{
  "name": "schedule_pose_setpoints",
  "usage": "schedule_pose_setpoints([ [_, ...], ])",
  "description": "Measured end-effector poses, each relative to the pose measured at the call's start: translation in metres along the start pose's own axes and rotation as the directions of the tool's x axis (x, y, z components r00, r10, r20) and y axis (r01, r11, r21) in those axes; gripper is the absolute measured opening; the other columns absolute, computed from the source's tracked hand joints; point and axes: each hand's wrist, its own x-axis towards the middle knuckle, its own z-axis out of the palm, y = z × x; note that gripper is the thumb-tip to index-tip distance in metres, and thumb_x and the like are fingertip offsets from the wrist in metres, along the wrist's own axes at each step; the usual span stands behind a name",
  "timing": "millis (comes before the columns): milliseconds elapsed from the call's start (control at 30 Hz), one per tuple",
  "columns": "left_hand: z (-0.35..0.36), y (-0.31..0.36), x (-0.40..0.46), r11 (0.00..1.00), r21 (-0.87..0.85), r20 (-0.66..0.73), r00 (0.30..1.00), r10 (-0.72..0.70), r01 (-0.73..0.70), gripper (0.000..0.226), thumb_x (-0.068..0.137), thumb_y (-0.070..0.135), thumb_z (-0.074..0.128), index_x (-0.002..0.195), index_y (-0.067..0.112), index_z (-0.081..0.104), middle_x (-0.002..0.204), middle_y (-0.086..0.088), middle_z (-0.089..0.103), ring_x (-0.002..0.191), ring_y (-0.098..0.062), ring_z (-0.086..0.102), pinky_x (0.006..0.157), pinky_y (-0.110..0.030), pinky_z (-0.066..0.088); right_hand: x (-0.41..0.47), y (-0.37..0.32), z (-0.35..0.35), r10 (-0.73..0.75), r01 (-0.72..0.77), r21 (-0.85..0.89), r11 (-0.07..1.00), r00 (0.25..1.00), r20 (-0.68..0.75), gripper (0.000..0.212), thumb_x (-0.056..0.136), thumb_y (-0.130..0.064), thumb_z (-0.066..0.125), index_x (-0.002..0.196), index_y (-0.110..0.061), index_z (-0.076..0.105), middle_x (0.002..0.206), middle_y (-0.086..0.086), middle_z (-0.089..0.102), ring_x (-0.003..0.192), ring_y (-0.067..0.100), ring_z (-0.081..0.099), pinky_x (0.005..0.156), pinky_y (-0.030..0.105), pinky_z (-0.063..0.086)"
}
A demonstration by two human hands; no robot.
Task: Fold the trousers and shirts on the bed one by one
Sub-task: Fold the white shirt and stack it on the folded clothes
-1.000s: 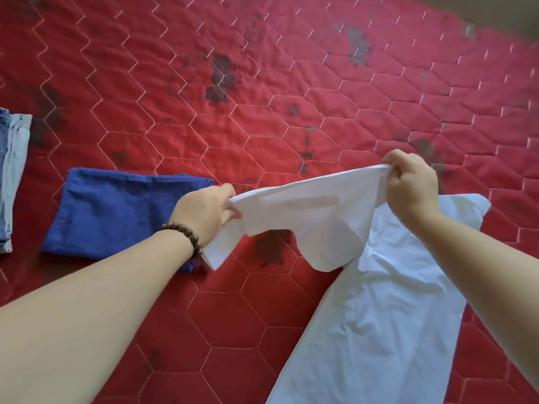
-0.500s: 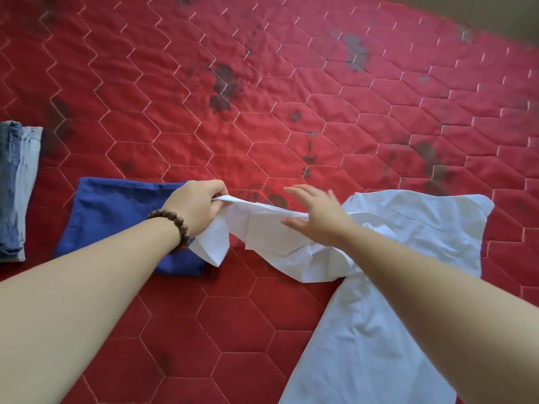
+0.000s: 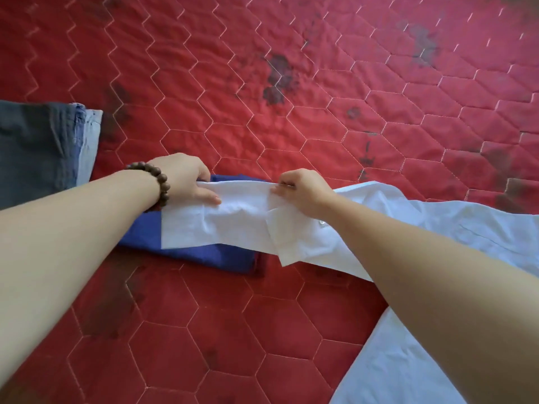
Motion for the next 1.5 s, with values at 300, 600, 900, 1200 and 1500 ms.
schedule_pose_setpoints([
  [300,0.076,0.045,0.007,0.978,0.195,-0.22,0.975,-0.037,0.081,0.023,0.093,0.038,0.052,0.111,0.024,0.057,0.114,-0.003,0.055,0.11,-0.026,0.049,0.088,-0.039,0.037,-0.012,0.051,0.015,0.043,-0.013,-0.286,0.958,0.994,0.098,0.043,0.096,-0.017,0.053,0.138,-0.022,0.049,0.14,0.005,0.044,0.13,0.027,0.039,0.103,0.039,0.038],
  [600,0.121,0.138,0.032,0.999,-0.01,-0.217,0.975,-0.04,0.039,0.023,0.092,0.037,0.05,0.103,0.018,0.058,0.109,-0.003,0.053,0.108,-0.025,0.045,0.088,-0.036,0.031,-0.029,0.086,0.013,0.044,-0.046,-0.544,0.838,0.999,-0.017,0.029,0.091,-0.028,0.06,0.119,-0.02,0.056,0.122,0.005,0.048,0.126,0.028,0.036,0.116,0.055,0.009],
  [900,0.083,0.103,-0.002,0.54,-0.842,-0.226,0.911,-0.344,-0.004,0.014,0.088,0.011,0.056,0.075,0.008,0.051,0.064,0.0,0.047,0.056,-0.013,0.041,0.046,-0.014,0.031,-0.043,0.072,-0.004,0.119,-0.119,-0.46,0.88,0.993,-0.029,0.027,0.097,-0.039,0.049,0.1,-0.013,0.053,0.099,0.002,0.06,0.104,0.027,0.05,0.115,0.054,0.005],
  [1200,0.072,0.02,-0.034,0.677,-0.694,-0.357,0.699,-0.62,0.246,0.007,0.097,0.012,0.047,0.09,0.011,0.045,0.078,-0.007,0.049,0.072,-0.027,0.042,0.063,-0.031,0.027,-0.023,0.02,0.006,-0.007,0.009,-0.472,0.882,1.0,0.005,0.019,0.099,-0.017,0.042,0.111,-0.015,0.056,0.106,0.007,0.059,0.109,0.031,0.048,0.113,0.045,0.016],
  [1500,0.107,0.031,-0.043,0.935,-0.304,-0.438,0.844,-0.309,0.184,0.051,0.089,0.015,0.054,0.138,0.011,0.043,0.148,-0.014,0.033,0.138,-0.031,0.027,0.109,-0.044,0.026,-0.054,0.028,0.06,-0.004,0.023,-0.481,0.876,0.999,0.041,0.059,0.099,-0.033,0.044,0.151,-0.024,0.02,0.162,0.002,-0.001,0.148,0.023,-0.002,0.119,0.048,0.005],
])
